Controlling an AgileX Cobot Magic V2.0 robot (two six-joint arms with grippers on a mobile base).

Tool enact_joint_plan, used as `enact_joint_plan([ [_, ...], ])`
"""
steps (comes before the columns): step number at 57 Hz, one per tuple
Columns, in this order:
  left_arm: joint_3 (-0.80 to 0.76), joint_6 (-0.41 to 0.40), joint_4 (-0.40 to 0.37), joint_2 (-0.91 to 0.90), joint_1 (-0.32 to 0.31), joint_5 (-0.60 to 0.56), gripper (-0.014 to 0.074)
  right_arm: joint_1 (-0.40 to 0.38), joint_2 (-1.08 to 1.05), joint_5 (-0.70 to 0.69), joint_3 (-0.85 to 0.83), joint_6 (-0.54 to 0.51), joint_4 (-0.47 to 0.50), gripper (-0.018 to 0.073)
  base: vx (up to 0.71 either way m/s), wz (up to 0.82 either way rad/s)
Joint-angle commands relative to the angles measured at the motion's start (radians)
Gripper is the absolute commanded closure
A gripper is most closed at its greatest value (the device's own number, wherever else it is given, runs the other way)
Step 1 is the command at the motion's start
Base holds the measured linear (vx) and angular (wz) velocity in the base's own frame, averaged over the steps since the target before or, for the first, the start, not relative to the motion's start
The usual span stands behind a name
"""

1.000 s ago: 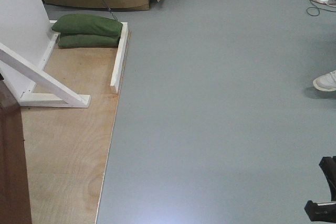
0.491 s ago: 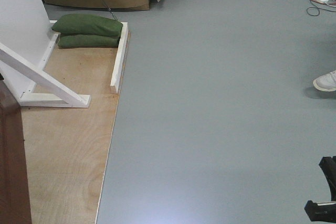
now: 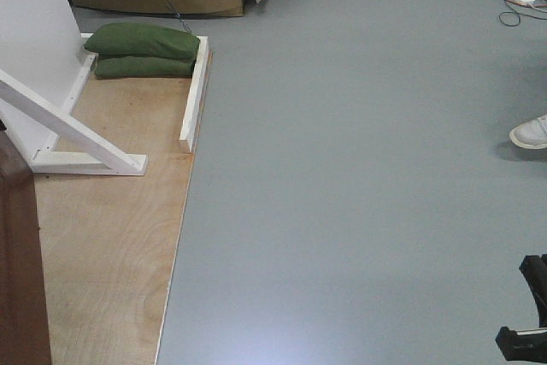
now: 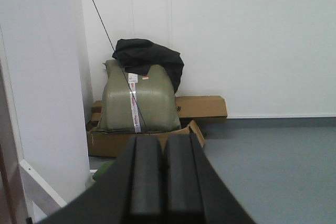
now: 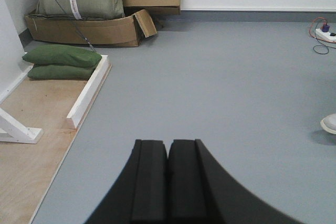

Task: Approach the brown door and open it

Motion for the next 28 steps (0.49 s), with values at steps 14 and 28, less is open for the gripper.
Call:
enact_joint_plan([
  [14,-0.037,-0.011,-0.008,0.013,-0.002,-0.087,0.053,0.002,-0.006,-0.078,0.004,-0.006,-0.003,0.0559,0.0,0.0],
  [28,-0.037,-0.066,-0.033,0.015,-0.002,-0.101,0.053,0.002,-0.006,-0.078,0.004,-0.006,-0.003,0.0559,0.0,0.0],
])
